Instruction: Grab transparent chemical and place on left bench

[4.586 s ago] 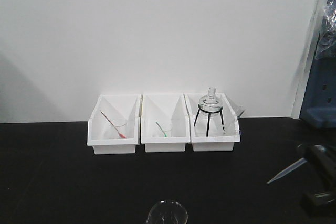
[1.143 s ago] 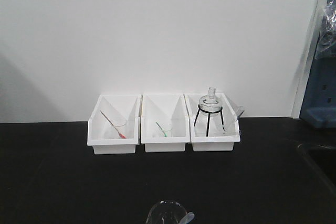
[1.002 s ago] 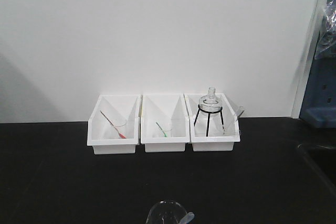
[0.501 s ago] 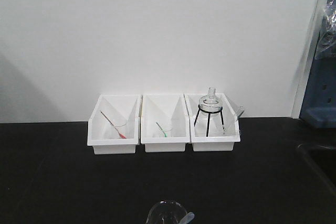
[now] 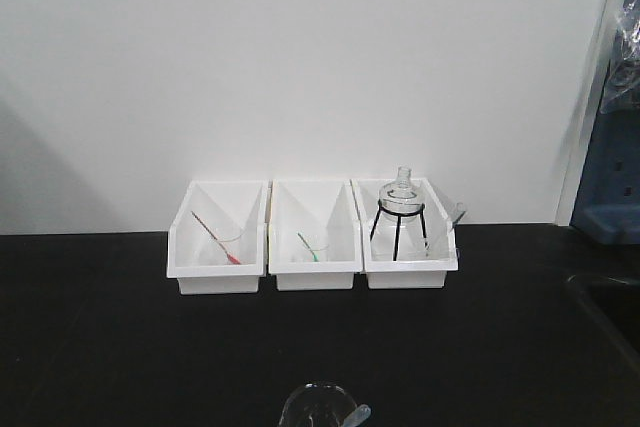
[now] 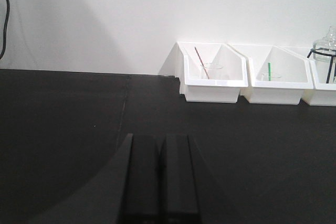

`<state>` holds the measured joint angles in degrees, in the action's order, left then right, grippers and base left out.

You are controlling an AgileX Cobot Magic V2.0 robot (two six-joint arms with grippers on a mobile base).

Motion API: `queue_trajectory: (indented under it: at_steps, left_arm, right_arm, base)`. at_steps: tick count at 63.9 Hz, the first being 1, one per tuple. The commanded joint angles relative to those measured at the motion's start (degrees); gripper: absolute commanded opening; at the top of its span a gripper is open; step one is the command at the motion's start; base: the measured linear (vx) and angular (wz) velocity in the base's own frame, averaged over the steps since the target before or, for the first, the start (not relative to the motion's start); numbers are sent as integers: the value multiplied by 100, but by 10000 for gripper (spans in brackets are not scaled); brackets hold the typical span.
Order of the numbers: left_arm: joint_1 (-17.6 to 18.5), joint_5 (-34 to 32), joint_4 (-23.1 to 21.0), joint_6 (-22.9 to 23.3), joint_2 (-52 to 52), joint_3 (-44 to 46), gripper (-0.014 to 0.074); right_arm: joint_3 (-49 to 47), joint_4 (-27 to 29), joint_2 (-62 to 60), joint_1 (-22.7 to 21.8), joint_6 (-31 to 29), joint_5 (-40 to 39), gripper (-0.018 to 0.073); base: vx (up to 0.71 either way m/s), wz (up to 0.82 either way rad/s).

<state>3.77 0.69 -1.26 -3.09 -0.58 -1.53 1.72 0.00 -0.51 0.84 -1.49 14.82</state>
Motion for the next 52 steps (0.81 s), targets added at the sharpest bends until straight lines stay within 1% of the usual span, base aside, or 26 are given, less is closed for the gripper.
queue_trajectory:
  at_steps: [1, 52]
  left_arm:
    - [10, -449, -4, 45, -110, -93, -3]
    - [10, -449, -4, 45, -110, -93, -3]
  right_arm:
    - [44, 0, -80, -38, 10, -501, -7]
    - [44, 0, -80, -38, 10, -496, -7]
  base:
    - [0, 0]
    - [0, 0]
